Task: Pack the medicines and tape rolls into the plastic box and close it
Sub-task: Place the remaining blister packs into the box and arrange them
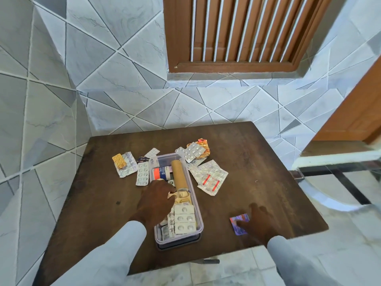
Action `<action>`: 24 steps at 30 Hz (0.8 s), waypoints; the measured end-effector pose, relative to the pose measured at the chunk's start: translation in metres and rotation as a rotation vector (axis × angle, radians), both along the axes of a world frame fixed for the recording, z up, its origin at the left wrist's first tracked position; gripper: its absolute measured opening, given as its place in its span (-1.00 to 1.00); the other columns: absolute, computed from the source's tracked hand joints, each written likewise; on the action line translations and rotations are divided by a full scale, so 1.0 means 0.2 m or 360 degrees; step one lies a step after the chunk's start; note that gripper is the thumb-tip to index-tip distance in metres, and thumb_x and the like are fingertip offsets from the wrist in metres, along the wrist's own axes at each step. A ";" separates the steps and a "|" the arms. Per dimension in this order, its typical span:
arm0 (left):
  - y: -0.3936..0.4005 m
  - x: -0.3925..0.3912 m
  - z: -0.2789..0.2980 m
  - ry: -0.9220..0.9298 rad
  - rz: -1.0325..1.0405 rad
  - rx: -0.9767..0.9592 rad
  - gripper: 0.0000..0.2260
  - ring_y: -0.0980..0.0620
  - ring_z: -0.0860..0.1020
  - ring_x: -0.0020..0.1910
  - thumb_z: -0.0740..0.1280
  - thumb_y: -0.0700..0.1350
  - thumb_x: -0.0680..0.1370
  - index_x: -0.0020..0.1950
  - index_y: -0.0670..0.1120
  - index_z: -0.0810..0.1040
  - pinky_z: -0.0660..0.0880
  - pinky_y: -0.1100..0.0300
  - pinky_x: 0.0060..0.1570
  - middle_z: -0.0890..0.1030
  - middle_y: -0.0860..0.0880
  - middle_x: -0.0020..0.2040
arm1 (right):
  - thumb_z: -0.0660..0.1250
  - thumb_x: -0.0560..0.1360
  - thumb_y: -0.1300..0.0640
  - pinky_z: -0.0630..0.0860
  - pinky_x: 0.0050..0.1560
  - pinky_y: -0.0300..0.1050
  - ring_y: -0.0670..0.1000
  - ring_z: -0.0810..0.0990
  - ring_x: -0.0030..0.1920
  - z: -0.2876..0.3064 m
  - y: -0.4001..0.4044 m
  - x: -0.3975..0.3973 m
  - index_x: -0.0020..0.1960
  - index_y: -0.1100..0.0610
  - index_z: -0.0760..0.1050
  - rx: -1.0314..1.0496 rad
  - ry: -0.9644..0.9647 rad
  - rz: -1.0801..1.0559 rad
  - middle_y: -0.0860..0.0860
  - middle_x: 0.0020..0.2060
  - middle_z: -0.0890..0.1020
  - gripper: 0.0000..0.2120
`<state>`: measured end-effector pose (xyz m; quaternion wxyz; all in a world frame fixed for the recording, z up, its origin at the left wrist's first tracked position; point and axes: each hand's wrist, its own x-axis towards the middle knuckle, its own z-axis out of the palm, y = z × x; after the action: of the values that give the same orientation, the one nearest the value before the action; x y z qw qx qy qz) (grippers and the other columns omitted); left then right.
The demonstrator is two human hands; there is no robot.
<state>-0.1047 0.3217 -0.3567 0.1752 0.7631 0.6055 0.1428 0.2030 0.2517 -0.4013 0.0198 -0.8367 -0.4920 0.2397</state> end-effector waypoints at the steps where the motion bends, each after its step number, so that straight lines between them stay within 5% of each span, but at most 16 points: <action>1: 0.00 0.04 0.01 -0.0047 -0.0027 0.0053 -0.82 0.05 0.43 0.26 0.27 0.03 0.57 0.15 0.10 0.56 0.29 0.11 0.28 0.54 0.12 0.20 | 0.51 0.29 -0.20 0.38 0.19 -0.05 0.19 0.48 0.23 -0.03 -0.03 0.01 0.27 0.10 0.35 -0.0033 0.0055 -0.0055 0.14 0.19 0.49 -0.30; 5: 0.00 0.23 0.07 -0.0202 -0.0092 0.0179 -0.83 0.08 0.49 0.17 0.27 0.02 0.58 0.12 0.06 0.59 0.37 0.14 0.27 0.58 0.10 0.17 | 0.57 0.09 -0.24 0.46 0.06 -0.03 0.17 0.53 0.11 -0.11 -0.08 -0.02 0.20 0.03 0.34 0.0006 0.0174 -0.0153 0.08 0.09 0.52 -0.19; 9: 0.05 0.40 0.09 -0.0170 -0.0155 0.0237 -0.80 0.11 0.50 0.14 0.26 0.01 0.59 0.16 0.05 0.59 0.37 0.28 0.17 0.59 0.09 0.19 | 0.62 0.16 -0.12 0.40 -0.09 -0.13 0.12 0.55 -0.01 -0.13 -0.04 -0.03 0.18 0.09 0.40 0.0117 0.0320 -0.0305 0.08 0.06 0.55 -0.29; 13: 0.15 0.58 0.05 -0.0253 -0.0048 0.0022 -0.77 0.06 0.49 0.20 0.30 -0.05 0.57 0.22 0.04 0.52 0.47 0.19 0.21 0.54 0.05 0.24 | 0.59 0.24 0.02 0.41 -0.18 -0.13 0.07 0.53 -0.18 -0.12 0.09 0.11 -0.11 0.05 0.42 0.0265 0.0436 -0.0276 0.01 -0.16 0.57 -0.60; 15: 0.21 0.67 -0.01 -0.0232 -0.0004 -0.0151 -0.71 0.01 0.47 0.26 0.30 -0.04 0.56 0.29 0.06 0.44 0.47 0.08 0.25 0.49 0.04 0.30 | 0.49 0.36 0.11 0.48 -0.09 -0.09 0.09 0.57 -0.15 -0.15 0.19 0.20 -0.08 0.07 0.45 0.0319 0.0504 -0.0232 0.03 -0.17 0.61 -0.76; 18: 0.31 0.80 -0.13 0.0021 0.0075 -0.0421 -0.53 -0.08 0.38 0.38 0.32 0.04 0.55 0.42 0.01 0.30 0.39 0.00 0.35 0.39 -0.04 0.40 | 0.34 0.50 0.17 0.52 -0.12 -0.07 0.11 0.62 -0.20 -0.17 0.34 0.32 -0.06 0.17 0.48 0.0270 0.0733 -0.0257 0.07 -0.26 0.64 -0.92; 24: 0.42 0.94 -0.35 0.0499 0.0387 -0.0533 -0.26 -0.20 0.22 0.48 0.31 0.23 0.48 0.53 -0.03 0.12 0.24 -0.04 0.43 0.26 -0.14 0.50 | 0.13 0.65 0.14 0.51 -0.32 -0.14 -0.01 0.55 -0.39 -0.21 0.60 0.41 -0.02 0.17 0.48 0.0081 0.1274 -0.0357 0.07 -0.35 0.64 -0.81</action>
<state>0.0830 0.4047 -0.4263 0.1845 0.6578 0.7278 -0.0594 0.2857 0.3712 -0.4424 0.2561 -0.7252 -0.3569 0.5302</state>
